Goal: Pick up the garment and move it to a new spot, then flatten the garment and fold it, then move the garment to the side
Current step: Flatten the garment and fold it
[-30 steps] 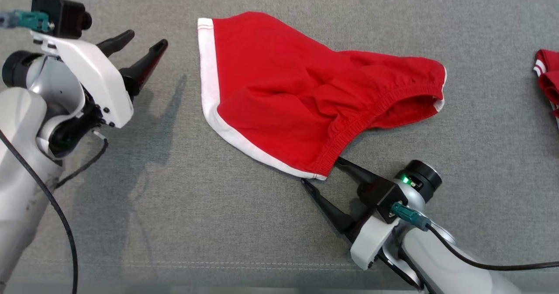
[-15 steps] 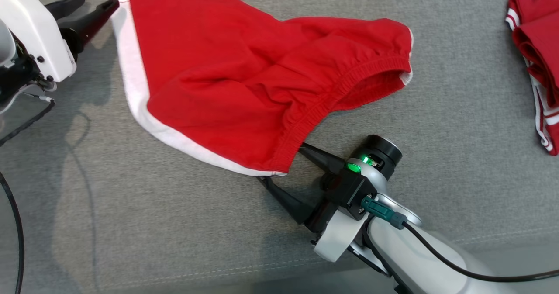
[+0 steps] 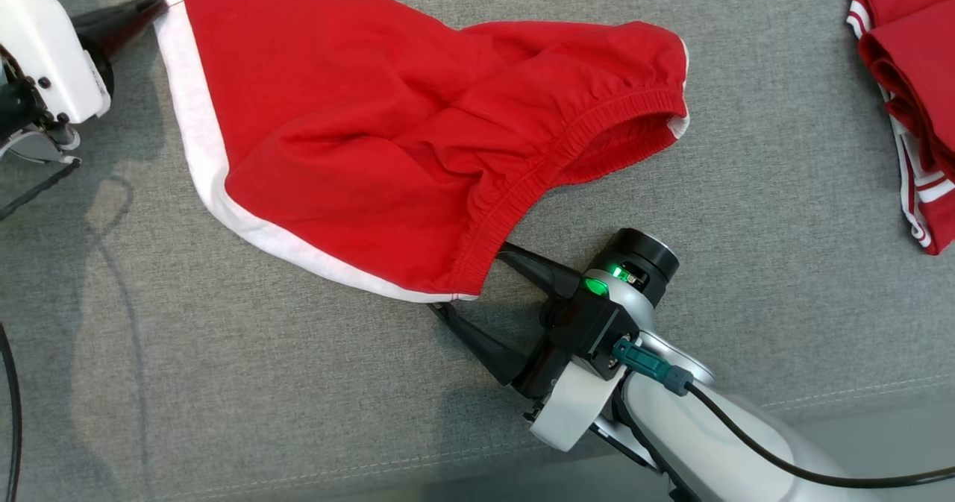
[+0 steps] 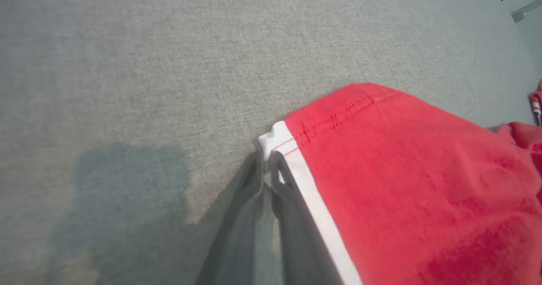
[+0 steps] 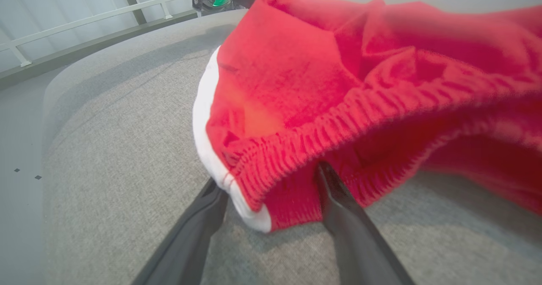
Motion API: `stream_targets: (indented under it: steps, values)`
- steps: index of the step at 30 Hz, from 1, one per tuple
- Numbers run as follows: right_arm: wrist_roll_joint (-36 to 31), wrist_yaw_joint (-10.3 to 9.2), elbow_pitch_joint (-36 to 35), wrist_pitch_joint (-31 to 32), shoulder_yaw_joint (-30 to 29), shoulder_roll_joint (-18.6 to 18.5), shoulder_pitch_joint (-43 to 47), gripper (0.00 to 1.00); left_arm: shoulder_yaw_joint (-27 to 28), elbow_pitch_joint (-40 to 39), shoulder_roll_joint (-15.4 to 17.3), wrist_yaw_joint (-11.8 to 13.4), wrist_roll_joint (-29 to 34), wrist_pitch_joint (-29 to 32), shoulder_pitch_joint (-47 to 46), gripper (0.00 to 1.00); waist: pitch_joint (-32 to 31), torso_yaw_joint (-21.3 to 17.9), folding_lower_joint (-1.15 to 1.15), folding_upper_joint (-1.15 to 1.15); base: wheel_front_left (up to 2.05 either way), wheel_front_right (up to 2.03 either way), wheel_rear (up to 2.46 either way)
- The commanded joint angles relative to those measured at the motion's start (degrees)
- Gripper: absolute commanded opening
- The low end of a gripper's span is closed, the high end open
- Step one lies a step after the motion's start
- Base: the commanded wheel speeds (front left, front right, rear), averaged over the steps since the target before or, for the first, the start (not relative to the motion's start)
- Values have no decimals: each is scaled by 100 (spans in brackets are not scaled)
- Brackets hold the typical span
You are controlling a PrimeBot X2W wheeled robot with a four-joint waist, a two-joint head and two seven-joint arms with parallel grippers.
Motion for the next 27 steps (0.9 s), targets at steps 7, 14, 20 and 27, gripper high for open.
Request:
stream_targets:
  steps: [7, 14, 20, 27]
  values:
    - [39, -2, -96, 17, -260, -102, 316, 0, 111, -366, 280, -24, -290, -35, -185, 0, -87, 52, 0, 0, 0, 0, 0]
    - [332, -2, -803, 17, -561, -812, 774, 0, 294, -1104, 590, -24, -489, -854, 196, 0, -316, 63, 0, 0, 0, 0, 0]
    - [1740, -2, -1890, 17, -498, -1907, 1431, 0, 569, -2674, 1147, -24, -780, -2338, 1778, 0, -618, 112, 0, 0, 0, 0, 0]
    - [3825, -2, -2820, 24, -978, -2790, 2443, 0, 769, -4843, 1676, -12, -1202, -4071, 4225, 0, -811, 228, 0, 0, 0, 0, 0]
